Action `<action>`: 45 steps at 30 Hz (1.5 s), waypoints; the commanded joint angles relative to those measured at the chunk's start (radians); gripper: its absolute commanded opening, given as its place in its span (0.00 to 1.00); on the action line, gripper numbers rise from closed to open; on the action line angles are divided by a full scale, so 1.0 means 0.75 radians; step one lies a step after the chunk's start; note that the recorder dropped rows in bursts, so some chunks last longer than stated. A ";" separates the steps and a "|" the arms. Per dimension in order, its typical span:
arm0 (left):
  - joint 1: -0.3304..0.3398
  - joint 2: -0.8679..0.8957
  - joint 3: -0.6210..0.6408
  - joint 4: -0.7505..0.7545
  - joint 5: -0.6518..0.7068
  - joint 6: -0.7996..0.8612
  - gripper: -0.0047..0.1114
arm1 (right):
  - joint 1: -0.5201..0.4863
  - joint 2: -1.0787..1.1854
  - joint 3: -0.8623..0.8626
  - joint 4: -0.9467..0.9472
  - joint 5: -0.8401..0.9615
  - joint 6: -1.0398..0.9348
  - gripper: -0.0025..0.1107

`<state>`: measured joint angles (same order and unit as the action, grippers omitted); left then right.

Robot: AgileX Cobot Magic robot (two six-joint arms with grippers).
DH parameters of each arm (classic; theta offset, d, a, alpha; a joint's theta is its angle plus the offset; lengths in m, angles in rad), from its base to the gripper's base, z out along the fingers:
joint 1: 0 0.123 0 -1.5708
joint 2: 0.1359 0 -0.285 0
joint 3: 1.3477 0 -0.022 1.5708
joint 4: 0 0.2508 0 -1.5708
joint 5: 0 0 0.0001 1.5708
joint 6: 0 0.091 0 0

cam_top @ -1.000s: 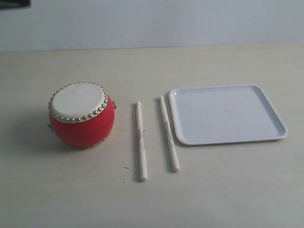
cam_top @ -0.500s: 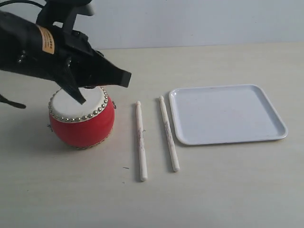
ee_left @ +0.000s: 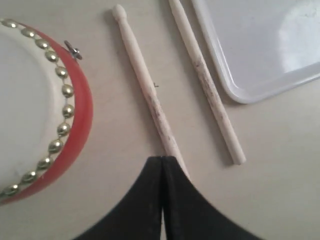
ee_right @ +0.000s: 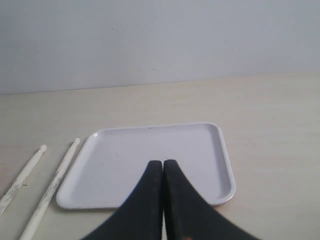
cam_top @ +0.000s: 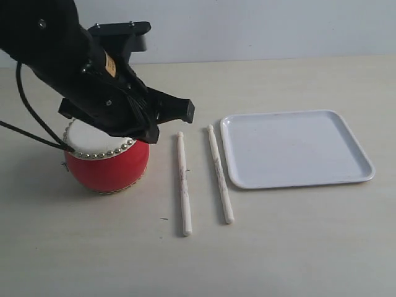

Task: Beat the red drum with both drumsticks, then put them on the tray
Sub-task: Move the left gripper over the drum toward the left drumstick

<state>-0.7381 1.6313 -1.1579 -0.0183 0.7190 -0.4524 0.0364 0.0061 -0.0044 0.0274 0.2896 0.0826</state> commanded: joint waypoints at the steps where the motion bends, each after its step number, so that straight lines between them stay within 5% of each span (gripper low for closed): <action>1: -0.004 0.051 -0.007 -0.100 -0.085 -0.003 0.04 | -0.004 -0.008 0.006 -0.003 -0.019 -0.004 0.02; 9: -0.004 0.162 -0.007 -0.174 -0.213 -0.003 0.07 | -0.004 -0.008 0.006 -0.003 -0.019 -0.004 0.02; 19: -0.004 0.290 -0.007 -0.203 -0.211 -0.003 0.39 | -0.004 -0.008 0.006 -0.003 -0.019 -0.004 0.02; 45: -0.004 0.466 -0.007 -0.233 -0.390 -0.003 0.39 | -0.004 -0.008 0.006 -0.003 -0.019 -0.004 0.02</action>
<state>-0.7381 1.9826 -1.1579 -0.1884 0.4574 -0.4524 0.0364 0.0061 -0.0044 0.0274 0.2878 0.0826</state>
